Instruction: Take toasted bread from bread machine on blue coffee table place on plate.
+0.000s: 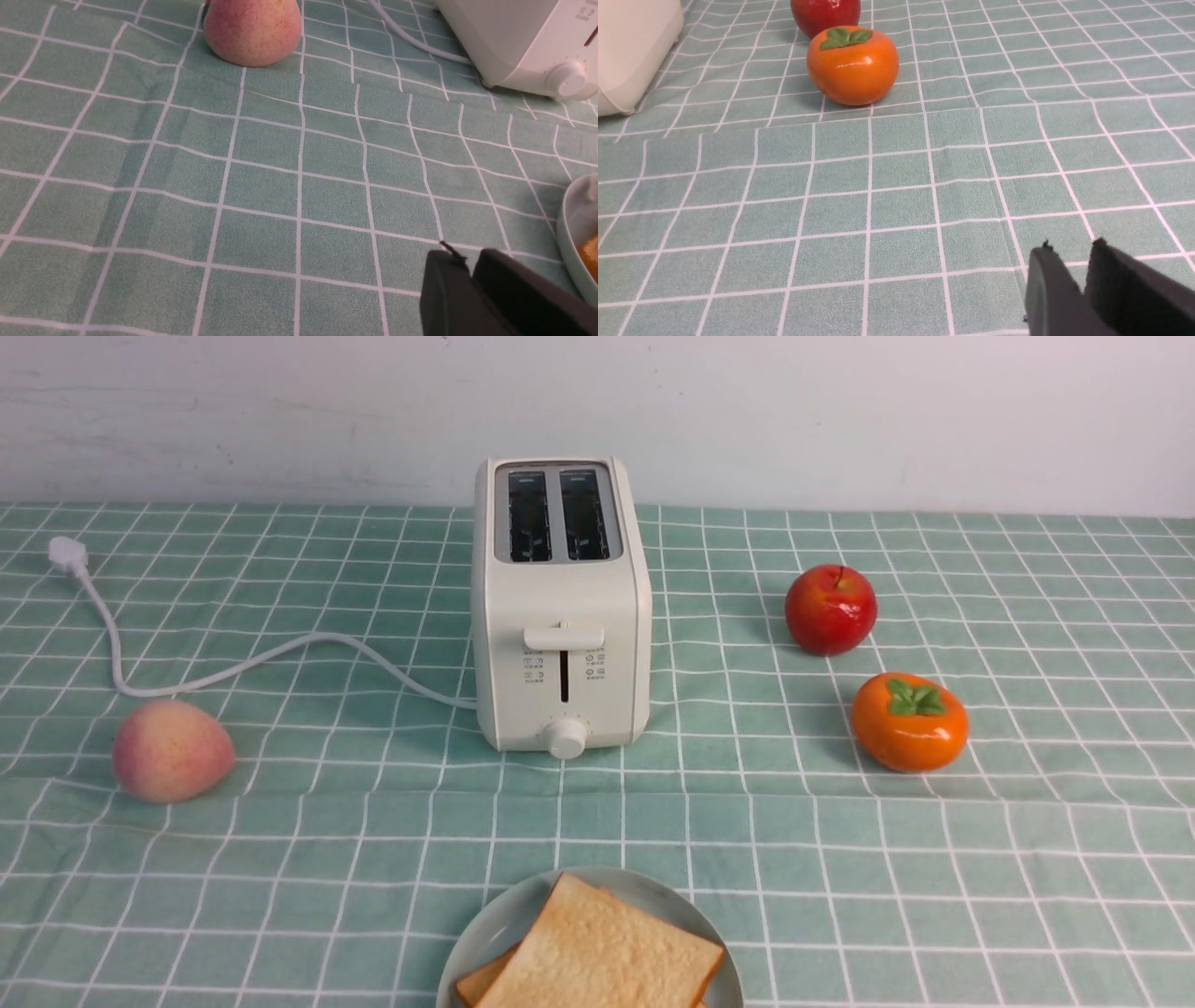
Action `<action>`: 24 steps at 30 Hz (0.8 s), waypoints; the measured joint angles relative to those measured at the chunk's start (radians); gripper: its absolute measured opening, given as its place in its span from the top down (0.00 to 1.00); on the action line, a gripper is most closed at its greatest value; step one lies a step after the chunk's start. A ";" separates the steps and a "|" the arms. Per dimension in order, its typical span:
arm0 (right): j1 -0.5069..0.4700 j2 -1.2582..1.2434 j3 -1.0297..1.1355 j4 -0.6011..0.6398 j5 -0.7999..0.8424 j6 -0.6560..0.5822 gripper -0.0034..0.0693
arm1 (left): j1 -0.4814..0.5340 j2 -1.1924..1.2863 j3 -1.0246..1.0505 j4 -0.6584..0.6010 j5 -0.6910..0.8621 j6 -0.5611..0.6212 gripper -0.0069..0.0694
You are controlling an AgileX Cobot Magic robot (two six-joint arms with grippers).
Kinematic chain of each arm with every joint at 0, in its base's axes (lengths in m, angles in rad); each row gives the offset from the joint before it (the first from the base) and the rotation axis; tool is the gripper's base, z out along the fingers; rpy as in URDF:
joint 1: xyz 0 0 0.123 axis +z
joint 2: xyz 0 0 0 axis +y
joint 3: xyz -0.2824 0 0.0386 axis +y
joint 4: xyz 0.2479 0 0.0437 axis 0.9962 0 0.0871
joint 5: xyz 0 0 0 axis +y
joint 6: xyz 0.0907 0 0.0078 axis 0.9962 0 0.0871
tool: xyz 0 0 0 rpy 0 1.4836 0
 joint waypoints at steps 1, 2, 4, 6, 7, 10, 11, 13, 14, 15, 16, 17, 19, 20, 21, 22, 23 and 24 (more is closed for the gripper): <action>0.000 0.000 0.000 0.000 0.000 0.000 0.77 | 0.000 0.000 0.000 0.000 0.000 0.000 0.80; 0.000 0.000 0.000 0.000 0.000 0.000 0.77 | 0.000 0.000 0.000 0.000 0.000 0.000 0.80; 0.000 0.000 0.000 0.000 0.000 0.000 0.77 | 0.000 0.000 0.000 0.000 0.000 0.000 0.80; 0.000 0.000 0.000 0.000 0.000 0.001 0.77 | 0.000 0.000 0.000 0.000 0.000 0.000 0.80; 0.000 0.000 0.000 0.000 0.000 0.002 0.76 | 0.000 0.000 0.000 0.000 0.000 0.000 0.80; 0.000 0.000 0.000 0.000 0.000 0.002 0.76 | 0.000 0.000 0.000 0.000 0.000 0.000 0.79; 0.000 0.000 0.000 0.000 0.000 0.002 0.76 | 0.000 0.000 0.000 0.000 0.000 0.000 0.79; 0.000 0.000 0.000 0.000 0.000 0.002 0.76 | 0.000 0.000 0.000 0.000 0.000 0.000 0.79; 0.000 0.000 0.000 0.000 0.000 0.002 0.75 | 0.000 0.000 0.000 0.000 0.000 0.000 0.79; 0.000 0.000 0.000 0.000 0.000 0.002 0.75 | 0.000 0.000 0.000 0.000 0.000 0.000 0.79; 0.000 0.000 0.000 0.000 0.000 0.003 0.75 | 0.000 0.000 0.000 0.000 0.000 0.000 0.79; 0.000 0.000 0.000 0.000 0.000 0.003 0.75 | 0.000 0.000 0.000 0.000 0.000 0.000 0.79; 0.000 0.000 0.000 0.000 0.000 0.003 0.75 | 0.000 0.000 0.000 0.000 0.000 0.000 0.78; 0.000 0.000 0.000 0.000 0.000 0.003 0.74 | 0.000 0.000 0.000 0.000 0.000 0.000 0.78; 0.000 0.000 0.000 0.000 0.000 0.003 0.74 | 0.000 0.000 0.000 0.000 0.000 0.000 0.78; 0.000 0.000 0.000 0.000 0.000 0.003 0.74 | 0.000 0.000 0.000 0.000 0.000 0.000 0.78; 0.000 0.000 0.000 0.000 0.000 0.003 0.74 | 0.000 0.000 0.000 0.000 0.000 0.000 0.78; 0.000 0.000 0.000 0.000 0.000 0.003 0.73 | 0.000 0.000 0.000 0.000 0.000 0.000 0.77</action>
